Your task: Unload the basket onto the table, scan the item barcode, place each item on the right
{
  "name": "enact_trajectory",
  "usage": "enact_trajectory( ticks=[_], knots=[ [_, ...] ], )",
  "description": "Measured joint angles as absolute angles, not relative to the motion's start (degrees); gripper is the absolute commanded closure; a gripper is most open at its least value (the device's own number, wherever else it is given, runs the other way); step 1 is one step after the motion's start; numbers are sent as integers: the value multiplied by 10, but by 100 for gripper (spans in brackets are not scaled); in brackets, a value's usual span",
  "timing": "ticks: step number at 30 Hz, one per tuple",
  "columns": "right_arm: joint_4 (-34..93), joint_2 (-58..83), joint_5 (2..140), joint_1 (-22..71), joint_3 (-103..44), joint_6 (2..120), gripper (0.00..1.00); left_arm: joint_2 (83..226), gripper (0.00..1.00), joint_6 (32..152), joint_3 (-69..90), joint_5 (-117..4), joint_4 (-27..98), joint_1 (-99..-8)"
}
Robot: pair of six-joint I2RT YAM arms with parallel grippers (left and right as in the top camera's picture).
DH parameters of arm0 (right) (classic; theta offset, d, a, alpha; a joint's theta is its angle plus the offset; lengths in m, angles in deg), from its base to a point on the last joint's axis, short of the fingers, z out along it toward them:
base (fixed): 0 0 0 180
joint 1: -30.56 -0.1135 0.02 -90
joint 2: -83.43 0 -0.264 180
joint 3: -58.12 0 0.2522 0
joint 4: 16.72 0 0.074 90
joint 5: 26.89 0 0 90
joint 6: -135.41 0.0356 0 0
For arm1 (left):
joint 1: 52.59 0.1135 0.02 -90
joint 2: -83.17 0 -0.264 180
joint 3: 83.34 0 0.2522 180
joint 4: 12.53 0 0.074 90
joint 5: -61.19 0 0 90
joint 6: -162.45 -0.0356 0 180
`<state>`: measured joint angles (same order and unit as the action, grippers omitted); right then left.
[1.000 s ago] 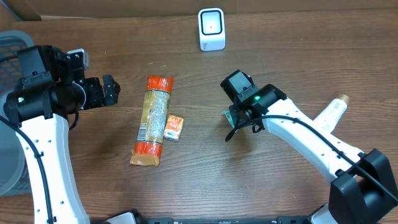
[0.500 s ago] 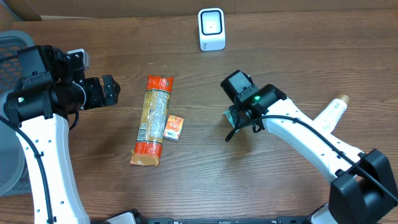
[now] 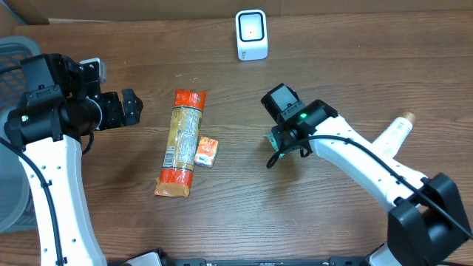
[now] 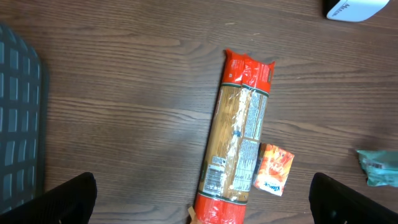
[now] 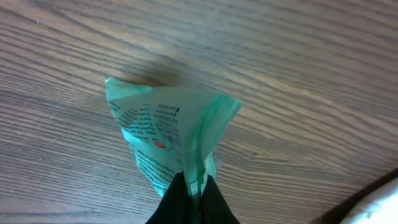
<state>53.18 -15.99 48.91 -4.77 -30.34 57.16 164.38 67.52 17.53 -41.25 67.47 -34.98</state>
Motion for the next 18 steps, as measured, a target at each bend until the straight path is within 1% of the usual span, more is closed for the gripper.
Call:
enact_trajectory(
  ticks=[2,5,15,18],
  knots=[
    [530,-166,499,-48,-303,568,90,1644,0,675,175,-413,675,-350],
    [525,-173,519,-47,-303,562,86,1644,0,675,175,-413,675,-350],
    [508,-194,565,-47,-304,559,86,1644,0,675,175,-413,675,-350],
    [506,-194,569,-46,-304,559,83,1644,0,675,175,-413,675,-350]
  ],
)
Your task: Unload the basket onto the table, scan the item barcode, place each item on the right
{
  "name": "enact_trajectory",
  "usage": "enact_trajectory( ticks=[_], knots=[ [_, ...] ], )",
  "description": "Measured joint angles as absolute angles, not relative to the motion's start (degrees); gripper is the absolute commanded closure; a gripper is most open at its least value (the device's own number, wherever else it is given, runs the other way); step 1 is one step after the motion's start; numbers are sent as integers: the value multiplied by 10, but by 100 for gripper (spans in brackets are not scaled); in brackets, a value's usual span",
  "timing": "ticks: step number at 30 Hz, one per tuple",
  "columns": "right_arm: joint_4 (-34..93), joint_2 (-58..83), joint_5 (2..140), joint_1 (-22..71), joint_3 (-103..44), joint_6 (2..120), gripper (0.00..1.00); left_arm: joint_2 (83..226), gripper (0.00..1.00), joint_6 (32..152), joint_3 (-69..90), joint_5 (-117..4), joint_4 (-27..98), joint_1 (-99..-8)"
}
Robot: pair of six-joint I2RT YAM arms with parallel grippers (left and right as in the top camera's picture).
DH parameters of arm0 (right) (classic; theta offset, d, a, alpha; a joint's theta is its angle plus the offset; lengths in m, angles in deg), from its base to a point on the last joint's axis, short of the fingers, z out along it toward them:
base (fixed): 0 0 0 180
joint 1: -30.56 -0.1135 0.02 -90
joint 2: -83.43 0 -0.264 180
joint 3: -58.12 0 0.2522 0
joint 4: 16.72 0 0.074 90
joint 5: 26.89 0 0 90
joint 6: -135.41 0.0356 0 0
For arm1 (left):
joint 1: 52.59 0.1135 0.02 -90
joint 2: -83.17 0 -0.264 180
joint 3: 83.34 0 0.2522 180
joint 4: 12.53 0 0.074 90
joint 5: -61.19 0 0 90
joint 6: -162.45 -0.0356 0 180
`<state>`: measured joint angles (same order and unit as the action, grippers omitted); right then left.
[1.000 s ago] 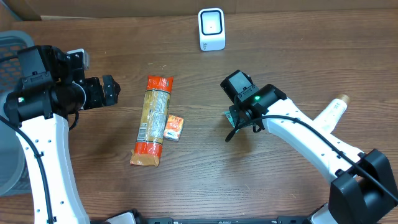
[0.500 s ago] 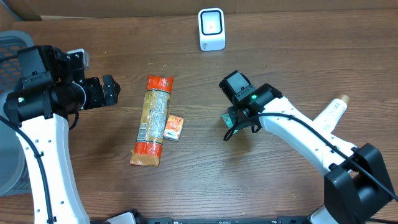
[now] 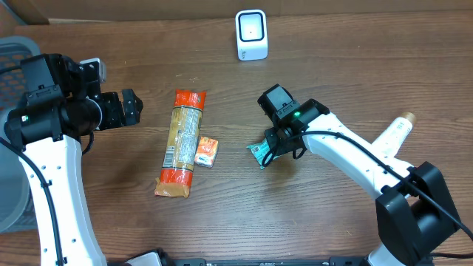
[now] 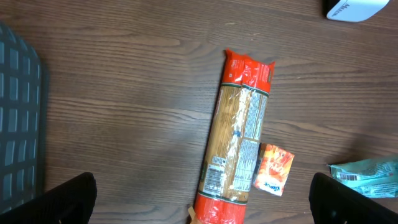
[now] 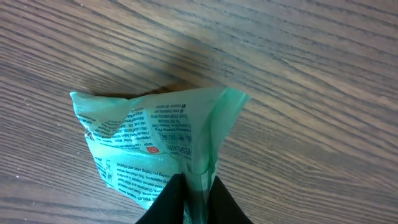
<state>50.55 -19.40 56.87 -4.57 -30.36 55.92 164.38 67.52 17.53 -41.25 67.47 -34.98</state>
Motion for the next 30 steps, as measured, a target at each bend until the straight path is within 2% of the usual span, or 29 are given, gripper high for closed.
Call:
enact_trajectory(
  ticks=[10,12,15,19,25,30],
  knots=[
    [488,-194,579,10,-303,557,82,1644,0,675,175,-413,675,-350],
    [476,-194,595,23,-301,552,70,1644,0,675,175,-412,675,-350],
    [456,-194,647,51,-292,532,46,1644,0,675,175,-413,675,-350],
    [450,-194,751,104,-286,489,26,1644,0,675,175,-413,675,-350],
    [459,-204,891,180,-286,399,24,1644,0,675,175,-413,675,-350],
    [457,-255,954,189,-285,350,24,1644,0,675,175,-413,675,-350]
  ],
)
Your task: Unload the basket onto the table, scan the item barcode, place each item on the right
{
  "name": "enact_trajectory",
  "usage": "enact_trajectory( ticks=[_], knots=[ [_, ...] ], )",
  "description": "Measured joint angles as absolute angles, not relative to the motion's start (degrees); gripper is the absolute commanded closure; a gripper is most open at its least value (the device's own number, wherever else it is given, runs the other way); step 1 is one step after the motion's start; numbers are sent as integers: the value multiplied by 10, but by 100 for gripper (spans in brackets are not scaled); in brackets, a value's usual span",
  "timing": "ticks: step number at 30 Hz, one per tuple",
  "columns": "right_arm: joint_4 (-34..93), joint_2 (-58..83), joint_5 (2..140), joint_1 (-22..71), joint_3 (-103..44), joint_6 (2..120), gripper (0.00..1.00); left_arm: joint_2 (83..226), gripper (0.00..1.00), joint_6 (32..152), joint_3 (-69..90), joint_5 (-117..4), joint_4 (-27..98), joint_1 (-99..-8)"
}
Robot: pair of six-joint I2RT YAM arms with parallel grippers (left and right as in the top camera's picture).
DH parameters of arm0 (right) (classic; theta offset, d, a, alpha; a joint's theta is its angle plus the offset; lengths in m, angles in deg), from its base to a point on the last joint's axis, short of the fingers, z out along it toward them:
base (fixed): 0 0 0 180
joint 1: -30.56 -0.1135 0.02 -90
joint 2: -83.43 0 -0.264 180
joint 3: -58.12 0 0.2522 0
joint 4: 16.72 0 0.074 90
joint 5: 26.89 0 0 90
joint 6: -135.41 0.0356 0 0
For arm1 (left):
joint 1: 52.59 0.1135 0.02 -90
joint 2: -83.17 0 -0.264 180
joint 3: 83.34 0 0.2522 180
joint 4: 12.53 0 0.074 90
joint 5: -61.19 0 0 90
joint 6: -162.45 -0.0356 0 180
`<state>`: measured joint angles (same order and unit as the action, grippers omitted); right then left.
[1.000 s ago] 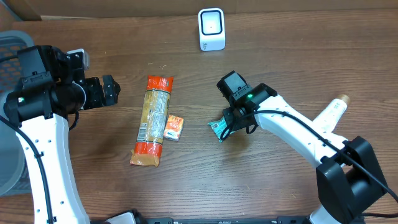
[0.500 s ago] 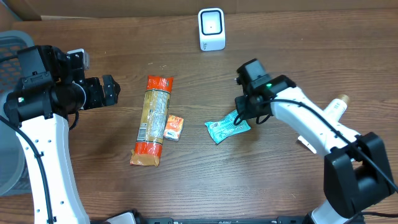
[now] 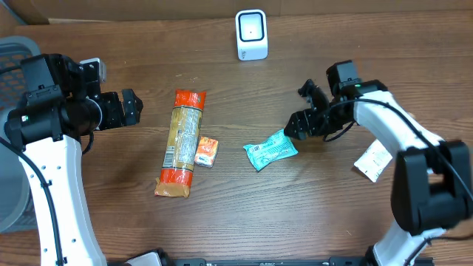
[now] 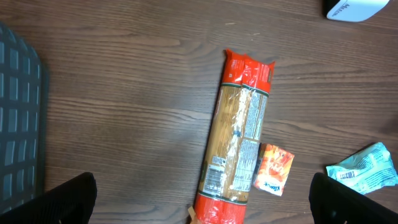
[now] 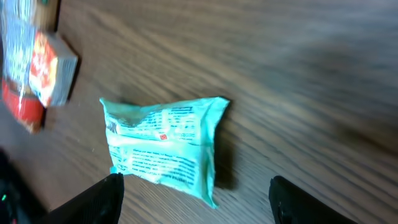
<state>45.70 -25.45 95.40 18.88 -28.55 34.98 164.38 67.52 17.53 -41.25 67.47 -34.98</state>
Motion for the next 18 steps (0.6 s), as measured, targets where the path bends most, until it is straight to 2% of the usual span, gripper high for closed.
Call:
enact_trajectory(
  ticks=[5,13,16,18],
  knots=[
    [447,-318,985,188,-284,330,25,1644,0,675,175,-413,675,-350],
    [441,-334,1033,189,-284,312,25,1644,0,675,175,-413,675,-350],
    [440,-338,1045,183,-285,310,26,1644,0,675,175,-412,675,-350],
    [436,-341,1051,173,-285,308,30,1644,0,675,175,-413,674,-350]
  ],
)
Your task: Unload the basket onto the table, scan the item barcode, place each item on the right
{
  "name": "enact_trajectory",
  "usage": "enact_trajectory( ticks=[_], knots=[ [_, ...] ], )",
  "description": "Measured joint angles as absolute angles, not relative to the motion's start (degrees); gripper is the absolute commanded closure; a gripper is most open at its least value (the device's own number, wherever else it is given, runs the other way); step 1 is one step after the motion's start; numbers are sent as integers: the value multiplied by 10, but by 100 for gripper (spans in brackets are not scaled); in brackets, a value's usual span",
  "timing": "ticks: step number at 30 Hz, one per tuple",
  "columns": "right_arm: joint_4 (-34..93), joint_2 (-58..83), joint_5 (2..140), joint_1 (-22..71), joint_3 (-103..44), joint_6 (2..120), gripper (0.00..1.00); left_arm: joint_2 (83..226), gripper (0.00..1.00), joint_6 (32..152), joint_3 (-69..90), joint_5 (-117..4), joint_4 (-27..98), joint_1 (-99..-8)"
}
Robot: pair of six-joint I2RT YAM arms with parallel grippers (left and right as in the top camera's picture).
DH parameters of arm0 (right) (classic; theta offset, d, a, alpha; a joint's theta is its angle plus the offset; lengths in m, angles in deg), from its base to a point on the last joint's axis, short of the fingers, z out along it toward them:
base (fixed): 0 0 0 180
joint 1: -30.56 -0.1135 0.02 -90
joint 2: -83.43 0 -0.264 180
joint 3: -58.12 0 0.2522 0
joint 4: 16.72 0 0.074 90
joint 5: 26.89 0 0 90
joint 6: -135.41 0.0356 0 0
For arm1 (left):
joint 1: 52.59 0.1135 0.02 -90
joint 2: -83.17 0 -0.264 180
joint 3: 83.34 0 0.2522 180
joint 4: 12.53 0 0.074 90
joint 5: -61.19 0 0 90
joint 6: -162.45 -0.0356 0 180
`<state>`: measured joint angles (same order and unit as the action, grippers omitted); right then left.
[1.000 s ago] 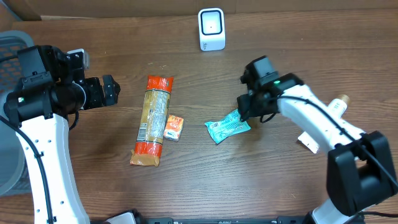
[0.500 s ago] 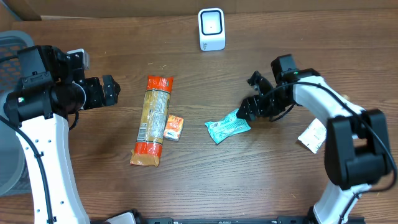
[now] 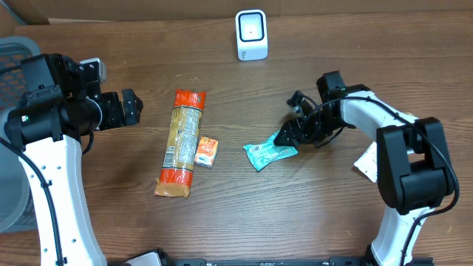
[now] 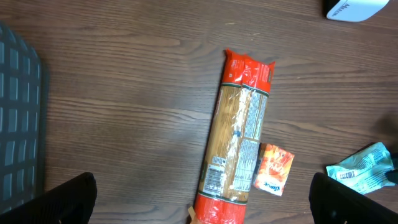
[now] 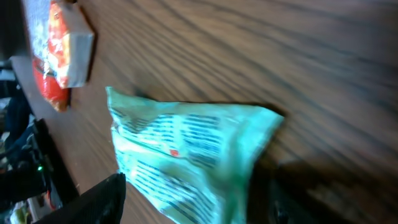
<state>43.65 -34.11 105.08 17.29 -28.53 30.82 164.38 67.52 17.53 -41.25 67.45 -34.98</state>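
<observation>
The green packet (image 3: 270,154) lies flat on the table, printed side up, also in the right wrist view (image 5: 186,149) and at the edge of the left wrist view (image 4: 367,169). My right gripper (image 3: 287,136) is low at its right end and open, the packet's end between its fingers (image 5: 99,199). The white scanner (image 3: 251,34) stands at the back. My left gripper (image 3: 127,108) hangs open far left, over bare wood (image 4: 205,205).
A long pasta pack (image 3: 182,142) with red ends lies left of centre, a small orange box (image 3: 206,151) against its right side. A grey basket (image 3: 16,50) sits at the far left. A white tube (image 3: 372,159) lies by the right arm.
My right gripper was open a short way to the right of the green packet; now it is lower and closer, with the packet's right end between its fingers. The left arm has not moved.
My right gripper was shut on the green packet, holding it by one edge right of centre. Then it held it further left, down on the wood. Later it was open and off to the right, the packet lying flat. Now it is back at the packet.
</observation>
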Motion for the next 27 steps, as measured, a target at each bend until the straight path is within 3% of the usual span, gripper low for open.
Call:
enact_trajectory(
  ticks=[4,7,11,27],
  knots=[
    [426,-348,1046,138,-286,314,46,1644,0,675,175,-412,675,-350],
    [413,-358,1035,115,-289,331,76,1644,1,675,175,-412,674,-350],
    [407,-372,1047,109,-291,349,96,1644,0,675,175,-413,674,-350],
    [478,-360,1072,163,-300,365,96,1644,0,675,175,-413,675,-350]
  ],
)
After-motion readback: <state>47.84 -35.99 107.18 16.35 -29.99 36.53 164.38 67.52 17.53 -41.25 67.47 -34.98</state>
